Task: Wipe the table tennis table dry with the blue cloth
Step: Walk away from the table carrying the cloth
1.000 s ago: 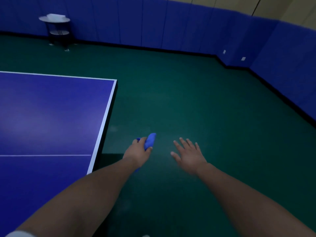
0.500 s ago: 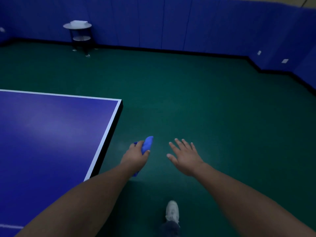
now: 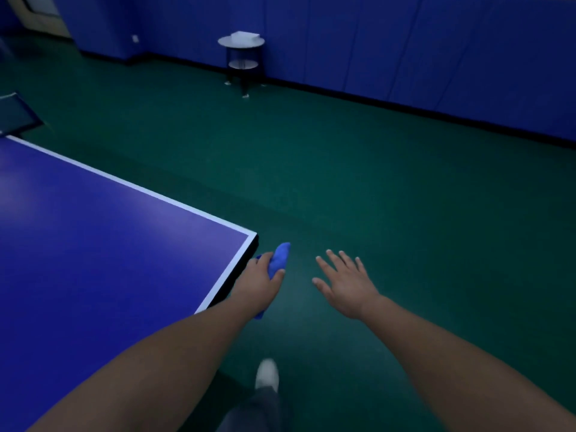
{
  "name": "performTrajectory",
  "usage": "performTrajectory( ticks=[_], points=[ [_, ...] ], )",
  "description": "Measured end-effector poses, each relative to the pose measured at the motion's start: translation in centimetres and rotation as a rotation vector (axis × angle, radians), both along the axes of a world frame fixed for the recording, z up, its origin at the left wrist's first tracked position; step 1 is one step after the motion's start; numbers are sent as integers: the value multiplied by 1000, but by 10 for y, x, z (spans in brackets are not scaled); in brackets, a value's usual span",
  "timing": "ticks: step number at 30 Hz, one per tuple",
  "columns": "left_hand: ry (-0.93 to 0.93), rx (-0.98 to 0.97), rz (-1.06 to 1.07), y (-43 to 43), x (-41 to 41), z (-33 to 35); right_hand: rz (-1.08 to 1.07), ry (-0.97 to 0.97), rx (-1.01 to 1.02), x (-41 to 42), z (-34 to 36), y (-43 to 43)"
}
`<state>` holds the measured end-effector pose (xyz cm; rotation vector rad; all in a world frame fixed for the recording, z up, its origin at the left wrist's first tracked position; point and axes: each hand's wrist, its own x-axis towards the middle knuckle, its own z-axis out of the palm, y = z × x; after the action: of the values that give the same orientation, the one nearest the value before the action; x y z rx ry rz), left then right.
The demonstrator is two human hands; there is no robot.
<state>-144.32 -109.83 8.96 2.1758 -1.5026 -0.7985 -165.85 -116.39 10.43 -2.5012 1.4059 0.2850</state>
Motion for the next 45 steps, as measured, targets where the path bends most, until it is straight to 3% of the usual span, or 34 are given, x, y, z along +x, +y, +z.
performTrajectory(
  ticks=[22, 28, 34, 45],
  points=[
    [84, 133, 109, -539, 208, -52, 88, 90, 109, 217, -40, -546],
    [123, 136, 243, -698, 257, -82, 194, 138, 106, 267, -63, -725],
    [149, 117, 380, -836, 298, -66, 319, 174, 85, 333, -47, -910],
    [77, 134, 489, -1061, 447, -57, 452, 51, 115, 491, -53, -1154]
  ],
)
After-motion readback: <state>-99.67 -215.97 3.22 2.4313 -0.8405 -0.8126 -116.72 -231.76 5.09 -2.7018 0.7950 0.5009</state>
